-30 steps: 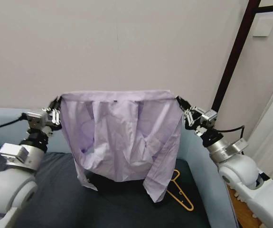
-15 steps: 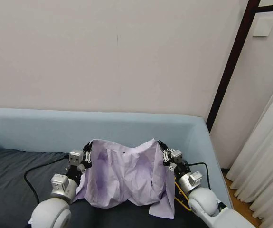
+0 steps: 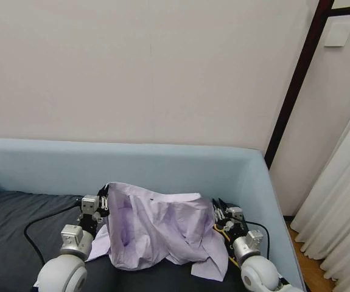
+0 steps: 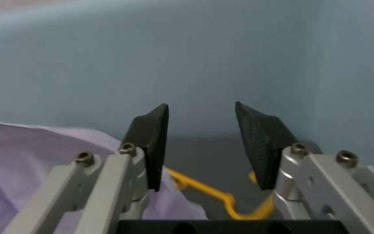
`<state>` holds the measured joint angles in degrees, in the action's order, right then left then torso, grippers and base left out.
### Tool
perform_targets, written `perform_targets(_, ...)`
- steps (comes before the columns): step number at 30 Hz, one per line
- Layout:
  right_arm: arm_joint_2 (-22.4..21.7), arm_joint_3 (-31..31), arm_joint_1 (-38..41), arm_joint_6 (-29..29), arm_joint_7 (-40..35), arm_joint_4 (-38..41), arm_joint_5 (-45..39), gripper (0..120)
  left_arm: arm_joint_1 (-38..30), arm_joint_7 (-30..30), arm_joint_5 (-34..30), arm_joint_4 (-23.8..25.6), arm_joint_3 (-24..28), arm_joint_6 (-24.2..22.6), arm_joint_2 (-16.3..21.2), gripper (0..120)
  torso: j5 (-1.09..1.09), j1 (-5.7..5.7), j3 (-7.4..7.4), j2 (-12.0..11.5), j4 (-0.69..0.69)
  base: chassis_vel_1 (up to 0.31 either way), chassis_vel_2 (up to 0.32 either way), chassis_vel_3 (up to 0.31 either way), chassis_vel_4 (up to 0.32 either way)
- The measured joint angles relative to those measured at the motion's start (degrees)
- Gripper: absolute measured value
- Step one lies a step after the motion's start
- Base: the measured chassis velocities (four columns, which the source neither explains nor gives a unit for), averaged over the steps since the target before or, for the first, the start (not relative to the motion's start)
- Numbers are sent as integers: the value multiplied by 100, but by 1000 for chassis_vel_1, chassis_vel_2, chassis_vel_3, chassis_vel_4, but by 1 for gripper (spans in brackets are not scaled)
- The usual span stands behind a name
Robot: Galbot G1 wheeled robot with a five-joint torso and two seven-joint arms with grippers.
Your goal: Pick up the clothes from the sofa and hang them on the clothes hanger.
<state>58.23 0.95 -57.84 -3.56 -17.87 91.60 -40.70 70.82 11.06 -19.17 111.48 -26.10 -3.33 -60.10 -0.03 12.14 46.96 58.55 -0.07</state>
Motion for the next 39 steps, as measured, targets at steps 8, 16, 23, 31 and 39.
perform_targets(8,-145,192,-148,1794,-229,-128,407,71,21,-15,131,45,58,3,-54,0,1,0,0,0,0,0,0,0,0)
perform_targets(16,-248,275,283,2278,1663,-1150,1668,99,117,2,122,228,-54,-4,5,0,0,0,0,0,1,0,0,0,0)
perform_targets(23,-276,354,459,2703,2606,-1600,2118,95,147,55,110,274,-103,-4,66,0,0,0,0,0,-1,0,0,0,0)
perform_targets(31,-76,376,803,2574,2889,-2275,2144,80,99,84,91,280,-88,0,130,0,0,0,0,0,1,0,0,0,0)
perform_targets(39,-18,436,839,2535,2992,-2564,2199,55,47,99,45,274,-73,2,183,0,0,0,0,0,0,0,0,0,0)
